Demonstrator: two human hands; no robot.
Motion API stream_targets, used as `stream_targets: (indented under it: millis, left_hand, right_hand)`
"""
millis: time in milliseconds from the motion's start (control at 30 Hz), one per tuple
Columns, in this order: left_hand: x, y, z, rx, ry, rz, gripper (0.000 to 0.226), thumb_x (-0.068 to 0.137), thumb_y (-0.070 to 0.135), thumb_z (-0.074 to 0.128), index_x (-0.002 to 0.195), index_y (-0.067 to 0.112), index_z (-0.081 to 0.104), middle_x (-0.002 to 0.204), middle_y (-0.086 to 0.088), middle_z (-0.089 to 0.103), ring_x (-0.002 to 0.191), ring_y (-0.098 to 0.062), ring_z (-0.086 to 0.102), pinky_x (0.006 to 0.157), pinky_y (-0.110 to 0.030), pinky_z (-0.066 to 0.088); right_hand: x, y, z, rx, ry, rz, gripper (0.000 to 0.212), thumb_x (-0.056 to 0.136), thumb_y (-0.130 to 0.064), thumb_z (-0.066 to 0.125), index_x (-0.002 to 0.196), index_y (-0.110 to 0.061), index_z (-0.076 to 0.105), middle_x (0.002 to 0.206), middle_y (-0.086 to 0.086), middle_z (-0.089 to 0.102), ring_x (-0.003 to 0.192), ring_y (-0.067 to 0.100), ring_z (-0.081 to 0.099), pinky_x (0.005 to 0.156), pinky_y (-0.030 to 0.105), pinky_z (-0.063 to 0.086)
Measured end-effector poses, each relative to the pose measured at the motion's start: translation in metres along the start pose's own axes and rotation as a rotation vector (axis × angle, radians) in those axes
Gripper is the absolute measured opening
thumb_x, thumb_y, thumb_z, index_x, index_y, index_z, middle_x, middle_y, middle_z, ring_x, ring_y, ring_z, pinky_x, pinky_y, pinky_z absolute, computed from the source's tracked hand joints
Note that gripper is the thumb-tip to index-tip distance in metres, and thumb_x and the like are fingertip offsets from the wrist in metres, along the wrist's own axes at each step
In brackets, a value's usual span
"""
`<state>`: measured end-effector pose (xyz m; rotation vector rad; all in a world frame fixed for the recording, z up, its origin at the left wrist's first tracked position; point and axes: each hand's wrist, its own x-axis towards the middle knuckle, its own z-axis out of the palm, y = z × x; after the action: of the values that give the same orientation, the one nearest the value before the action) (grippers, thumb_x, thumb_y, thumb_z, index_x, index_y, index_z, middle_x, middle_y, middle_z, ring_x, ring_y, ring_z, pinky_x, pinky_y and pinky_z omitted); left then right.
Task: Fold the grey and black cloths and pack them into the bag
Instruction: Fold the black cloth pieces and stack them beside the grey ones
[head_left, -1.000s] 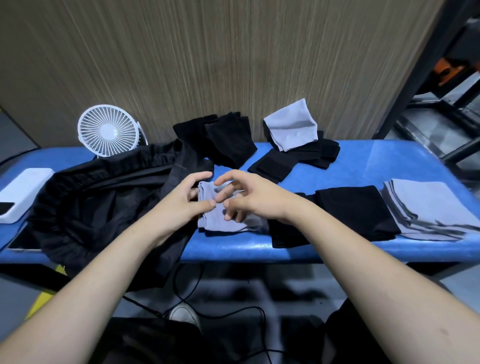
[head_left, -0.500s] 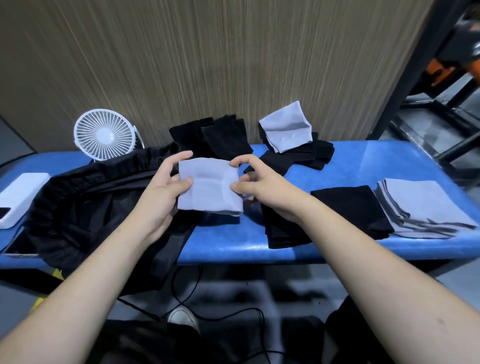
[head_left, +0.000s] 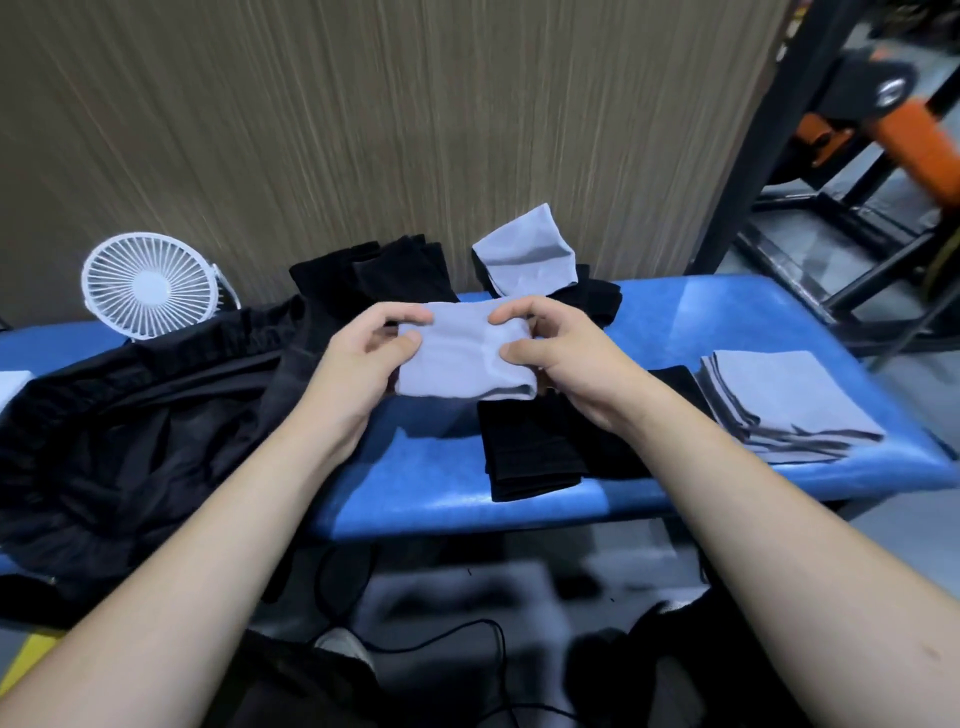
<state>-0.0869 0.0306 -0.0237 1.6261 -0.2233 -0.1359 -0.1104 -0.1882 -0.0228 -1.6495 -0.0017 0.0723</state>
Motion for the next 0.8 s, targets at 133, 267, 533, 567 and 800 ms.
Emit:
stream_targets:
  millis: [133,267,533,567,800]
  left_hand:
    - [0.008,0.005,0.044,0.026,-0.095,-0.004,0.018,0.095,0.005,0.062,0.109,0.015,0.069,0.095,-0.009,0.056,0.076,-0.015,0.053,0.061,-0.02,0.041]
    - [0.012,0.01,0.097,0.034,-0.216,-0.007,0.036,0.091,0.001,0.067,0.126,0.01,0.062,0.087,-0.007,0.049,0.052,-0.002,0.047,0.053,-0.012,0.04]
    - [0.01,0.002,0.191,-0.028,-0.351,0.02,0.04,0.089,-0.002,0.069,0.127,0.004,0.058,0.129,-0.006,0.059,0.062,-0.008,0.061,0.068,-0.022,0.052]
    - [0.01,0.001,0.201,-0.031,-0.363,0.019,0.04,0.089,-0.002,0.069,0.127,0.005,0.058,0.13,-0.006,0.058,0.063,-0.008,0.062,0.07,-0.022,0.052]
    - [0.011,-0.009,0.25,-0.039,-0.421,0.003,0.039,0.09,-0.002,0.068,0.127,0.009,0.06,0.12,0.005,0.064,0.069,-0.008,0.064,0.068,-0.02,0.052]
  right_hand:
    - [-0.013,0.001,-0.041,-0.08,0.127,-0.034,0.031,0.082,0.001,0.061,0.101,-0.022,0.068,0.095,0.01,0.058,0.077,0.021,0.053,0.065,0.033,0.042]
    - [-0.036,0.0,-0.089,-0.162,0.275,-0.053,0.031,0.081,0.002,0.059,0.101,-0.02,0.066,0.089,0.007,0.059,0.073,0.02,0.054,0.065,0.032,0.043]
    - [-0.087,0.015,-0.173,-0.413,0.591,-0.081,0.031,0.082,-0.004,0.063,0.105,-0.024,0.059,0.113,0.009,0.059,0.05,0.009,0.05,0.049,0.018,0.043]
    - [-0.093,0.018,-0.182,-0.444,0.613,-0.076,0.029,0.083,-0.005,0.063,0.105,-0.022,0.059,0.114,0.009,0.058,0.045,0.007,0.048,0.047,0.016,0.041]
    - [-0.111,0.034,-0.223,-0.585,0.692,-0.006,0.02,0.083,-0.01,0.063,0.098,-0.023,0.061,0.111,0.004,0.06,0.053,0.006,0.054,0.051,0.019,0.044]
